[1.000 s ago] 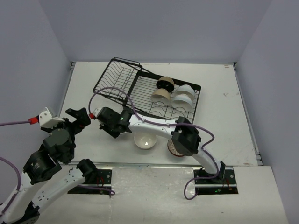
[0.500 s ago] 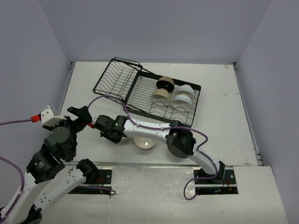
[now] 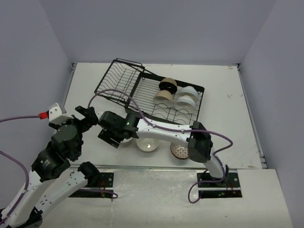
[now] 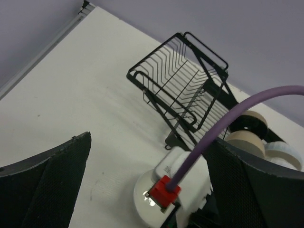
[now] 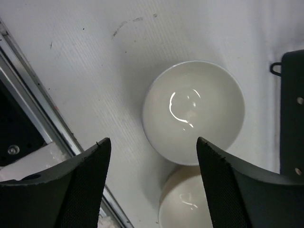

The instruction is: Unload the bowls from the dish rack

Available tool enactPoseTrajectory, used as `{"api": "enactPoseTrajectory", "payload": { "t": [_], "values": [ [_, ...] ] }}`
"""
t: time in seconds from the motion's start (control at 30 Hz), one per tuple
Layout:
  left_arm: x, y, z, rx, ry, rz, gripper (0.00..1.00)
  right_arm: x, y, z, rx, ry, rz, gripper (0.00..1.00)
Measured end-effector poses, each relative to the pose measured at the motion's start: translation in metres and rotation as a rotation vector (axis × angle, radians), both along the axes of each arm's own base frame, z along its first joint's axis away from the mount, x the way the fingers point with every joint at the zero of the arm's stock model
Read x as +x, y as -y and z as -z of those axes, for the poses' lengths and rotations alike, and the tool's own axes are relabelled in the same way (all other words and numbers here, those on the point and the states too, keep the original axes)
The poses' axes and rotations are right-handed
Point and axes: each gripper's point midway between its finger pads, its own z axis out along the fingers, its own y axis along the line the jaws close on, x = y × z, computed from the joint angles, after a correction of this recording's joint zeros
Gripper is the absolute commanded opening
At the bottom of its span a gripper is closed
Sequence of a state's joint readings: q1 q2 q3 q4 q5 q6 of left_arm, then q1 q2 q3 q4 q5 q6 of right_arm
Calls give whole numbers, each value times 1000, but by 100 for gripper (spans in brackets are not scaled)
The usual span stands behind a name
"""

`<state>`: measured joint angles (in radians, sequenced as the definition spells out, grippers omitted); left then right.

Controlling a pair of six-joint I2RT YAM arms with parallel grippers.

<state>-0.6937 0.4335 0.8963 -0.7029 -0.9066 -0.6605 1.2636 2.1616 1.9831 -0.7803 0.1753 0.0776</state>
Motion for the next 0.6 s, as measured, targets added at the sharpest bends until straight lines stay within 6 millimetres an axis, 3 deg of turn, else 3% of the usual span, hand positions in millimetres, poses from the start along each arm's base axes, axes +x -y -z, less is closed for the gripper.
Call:
{"api": "enactPoseTrajectory", "payload": {
  "t": [0.1, 0.2, 0.27, 0.4, 0.43, 0.5, 0.57, 0.6],
  "values": [
    [6, 11, -5, -23, 15, 37, 100, 4, 13, -33, 54, 32, 20, 77],
    [12, 34, -9, -43, 24, 136, 100, 10, 46, -42, 73, 32, 57, 81],
    [18, 57, -8, -54, 14, 226, 100, 19, 72, -37, 102, 21, 83, 98],
    [31, 119, -3, -89, -23, 442, 100, 28, 142, -13, 199, -21, 229, 99],
    [32, 124, -4, -94, -20, 465, 100, 35, 162, -8, 230, -39, 322, 99],
    [34, 92, 8, -26, -47, 346, 100, 68, 212, -15, 404, -53, 634, 99],
    [31, 63, 12, 10, -53, 240, 100, 112, 267, -46, 626, 12, 928, 99],
    [28, 54, 11, 18, -45, 216, 100, 124, 284, -64, 727, 48, 1011, 99]
  ]
}}
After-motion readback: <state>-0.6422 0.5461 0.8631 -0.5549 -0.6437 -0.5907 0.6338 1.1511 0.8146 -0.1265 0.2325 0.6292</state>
